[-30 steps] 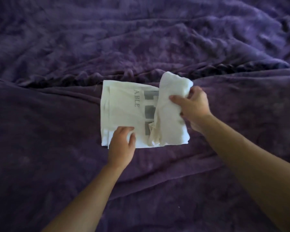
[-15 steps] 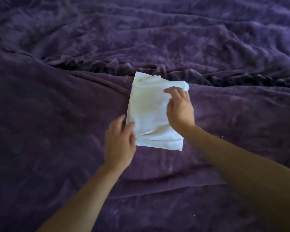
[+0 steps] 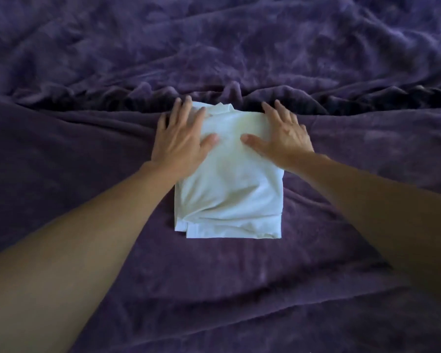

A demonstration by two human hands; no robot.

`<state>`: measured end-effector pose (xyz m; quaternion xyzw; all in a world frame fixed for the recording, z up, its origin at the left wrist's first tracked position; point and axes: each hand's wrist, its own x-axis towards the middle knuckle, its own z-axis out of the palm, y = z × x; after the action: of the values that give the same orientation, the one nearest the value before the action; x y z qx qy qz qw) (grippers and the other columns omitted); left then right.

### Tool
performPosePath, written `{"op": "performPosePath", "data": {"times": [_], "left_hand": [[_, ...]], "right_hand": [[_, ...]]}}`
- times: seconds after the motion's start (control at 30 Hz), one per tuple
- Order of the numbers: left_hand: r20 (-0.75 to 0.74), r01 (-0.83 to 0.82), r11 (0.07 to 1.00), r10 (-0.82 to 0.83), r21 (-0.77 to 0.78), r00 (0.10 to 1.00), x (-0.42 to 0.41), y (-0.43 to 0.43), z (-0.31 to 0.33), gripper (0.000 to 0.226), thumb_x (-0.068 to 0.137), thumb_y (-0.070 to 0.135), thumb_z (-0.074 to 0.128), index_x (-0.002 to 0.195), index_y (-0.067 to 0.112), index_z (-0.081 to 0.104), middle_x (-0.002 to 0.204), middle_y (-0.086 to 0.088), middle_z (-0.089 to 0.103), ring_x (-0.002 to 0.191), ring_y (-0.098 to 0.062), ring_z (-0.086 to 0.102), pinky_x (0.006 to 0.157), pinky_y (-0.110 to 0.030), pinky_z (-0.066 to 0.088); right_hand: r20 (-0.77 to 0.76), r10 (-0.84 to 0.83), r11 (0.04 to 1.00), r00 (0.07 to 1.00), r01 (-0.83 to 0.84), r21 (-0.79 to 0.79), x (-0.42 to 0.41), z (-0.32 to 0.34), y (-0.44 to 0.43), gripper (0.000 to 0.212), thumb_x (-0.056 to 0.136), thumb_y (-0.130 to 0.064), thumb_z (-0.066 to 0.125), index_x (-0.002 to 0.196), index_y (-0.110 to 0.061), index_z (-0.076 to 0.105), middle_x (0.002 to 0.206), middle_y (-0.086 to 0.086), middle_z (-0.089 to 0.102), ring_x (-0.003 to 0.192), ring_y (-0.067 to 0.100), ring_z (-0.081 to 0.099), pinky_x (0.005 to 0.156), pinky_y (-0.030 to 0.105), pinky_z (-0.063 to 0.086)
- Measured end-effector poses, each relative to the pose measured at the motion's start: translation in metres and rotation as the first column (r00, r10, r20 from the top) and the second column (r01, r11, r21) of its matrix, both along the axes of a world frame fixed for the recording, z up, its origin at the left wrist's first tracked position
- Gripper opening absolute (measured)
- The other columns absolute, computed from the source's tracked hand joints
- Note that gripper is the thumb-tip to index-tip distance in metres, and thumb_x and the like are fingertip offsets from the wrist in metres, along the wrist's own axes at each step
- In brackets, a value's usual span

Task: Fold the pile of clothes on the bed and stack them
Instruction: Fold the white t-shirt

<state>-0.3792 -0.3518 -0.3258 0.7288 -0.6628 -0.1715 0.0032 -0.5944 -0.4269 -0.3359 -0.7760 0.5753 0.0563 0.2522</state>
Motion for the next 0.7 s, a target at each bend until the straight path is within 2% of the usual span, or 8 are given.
{"op": "performPosePath", "data": {"times": [0.13, 0.23, 0.33, 0.4, 0.47, 0.53, 0.6, 0.7], "left_hand": [[-0.065, 0.171, 0.978, -0.164, 0.122, 0.984, -0.001, -0.035, 0.024, 0.109, 0.071, 0.065, 0.067, 0.152, 0.029, 0.004, 0.161, -0.006, 0.008, 0.148, -0.025, 0.006, 0.114, -0.048, 0.014], [-0.067, 0.217, 0.952, -0.207, 0.215, 0.976, -0.012, -0.036, 0.039, 0.114, 0.065, 0.055, 0.078, 0.152, 0.029, 0.008, 0.155, -0.001, 0.026, 0.141, -0.026, 0.025, 0.109, -0.046, 0.024], [0.083, 0.188, 0.97, -0.202, 0.156, 0.976, -0.019, -0.027, 0.057, 0.089, 0.071, 0.043, 0.079, 0.142, 0.021, 0.03, 0.139, -0.005, 0.048, 0.127, -0.029, 0.044, 0.103, -0.045, 0.033], [0.185, 0.185, 0.981, -0.191, 0.049, 0.964, -0.021, -0.014, 0.07, 0.048, 0.079, 0.033, 0.072, 0.12, 0.021, 0.052, 0.118, -0.003, 0.06, 0.112, -0.026, 0.055, 0.096, -0.042, 0.033], [0.231, 0.192, 0.978, -0.167, -0.087, 0.959, -0.021, 0.006, 0.083, 0.016, 0.085, 0.02, 0.062, 0.101, 0.022, 0.063, 0.101, -0.001, 0.065, 0.099, -0.025, 0.061, 0.089, -0.04, 0.032], [0.214, 0.173, 0.977, -0.144, -0.124, 0.966, -0.021, 0.027, 0.095, 0.02, 0.086, 0.011, 0.056, 0.093, 0.022, 0.069, 0.096, 0.001, 0.067, 0.092, -0.024, 0.061, 0.087, -0.038, 0.032], [0.182, 0.193, 0.98, -0.182, -0.044, 0.966, -0.022, 0.048, 0.103, 0.023, 0.085, 0.007, 0.054, 0.09, 0.022, 0.07, 0.1, 0.002, 0.065, 0.094, -0.022, 0.058, 0.088, -0.038, 0.032], [0.13, 0.166, 0.984, -0.174, 0.069, 0.976, -0.021, 0.073, 0.103, 0.019, 0.087, 0.01, 0.056, 0.101, 0.019, 0.065, 0.114, -0.002, 0.056, 0.106, -0.024, 0.05, 0.089, -0.039, 0.036]], "right_hand": [[-0.031, 0.071, 0.997, 0.997, -0.07, 0.019, -0.001, 0.028, -0.01, 0.09, 0.069, -0.05, 0.077, 0.144, -0.02, 0.036, 0.141, 0.01, 0.042, 0.129, 0.031, 0.039, 0.1, 0.043, 0.038], [-0.089, 0.027, 0.999, 0.996, -0.03, -0.026, -0.002, 0.043, 0.007, 0.064, 0.076, -0.025, 0.074, 0.132, -0.012, 0.047, 0.124, 0.016, 0.051, 0.114, 0.037, 0.05, 0.087, 0.041, 0.043], [-0.024, 0.001, 0.988, 1.0, -0.005, -0.156, -0.007, 0.061, 0.028, 0.032, 0.081, -0.015, 0.063, 0.113, -0.012, 0.062, 0.11, 0.014, 0.056, 0.104, 0.036, 0.053, 0.074, 0.039, 0.043], [0.029, 0.024, 0.971, 0.999, -0.017, -0.24, -0.014, 0.075, 0.044, 0.023, 0.086, -0.016, 0.06, 0.106, -0.016, 0.07, 0.107, 0.01, 0.059, 0.102, 0.034, 0.052, 0.07, 0.039, 0.045], [0.049, 0.029, 0.956, 0.998, -0.013, -0.292, -0.023, 0.087, 0.062, 0.016, 0.088, -0.018, 0.06, 0.097, -0.018, 0.073, 0.104, 0.006, 0.064, 0.097, 0.032, 0.055, 0.067, 0.038, 0.046], [0.057, 0.011, 0.971, 0.998, 0.003, -0.238, -0.03, 0.097, 0.079, 0.014, 0.088, -0.021, 0.062, 0.096, -0.019, 0.073, 0.104, 0.005, 0.066, 0.094, 0.032, 0.059, 0.07, 0.036, 0.046], [0.056, -0.002, 0.993, 0.998, 0.009, -0.119, -0.035, 0.105, 0.097, 0.016, 0.09, -0.022, 0.061, 0.101, -0.017, 0.07, 0.108, 0.006, 0.065, 0.094, 0.033, 0.061, 0.074, 0.036, 0.045], [0.155, -0.041, 0.994, 0.987, 0.057, -0.096, -0.039, 0.111, 0.117, 0.026, 0.089, -0.014, 0.058, 0.115, -0.013, 0.063, 0.122, 0.008, 0.058, 0.097, 0.036, 0.061, 0.078, 0.038, 0.045]]}}
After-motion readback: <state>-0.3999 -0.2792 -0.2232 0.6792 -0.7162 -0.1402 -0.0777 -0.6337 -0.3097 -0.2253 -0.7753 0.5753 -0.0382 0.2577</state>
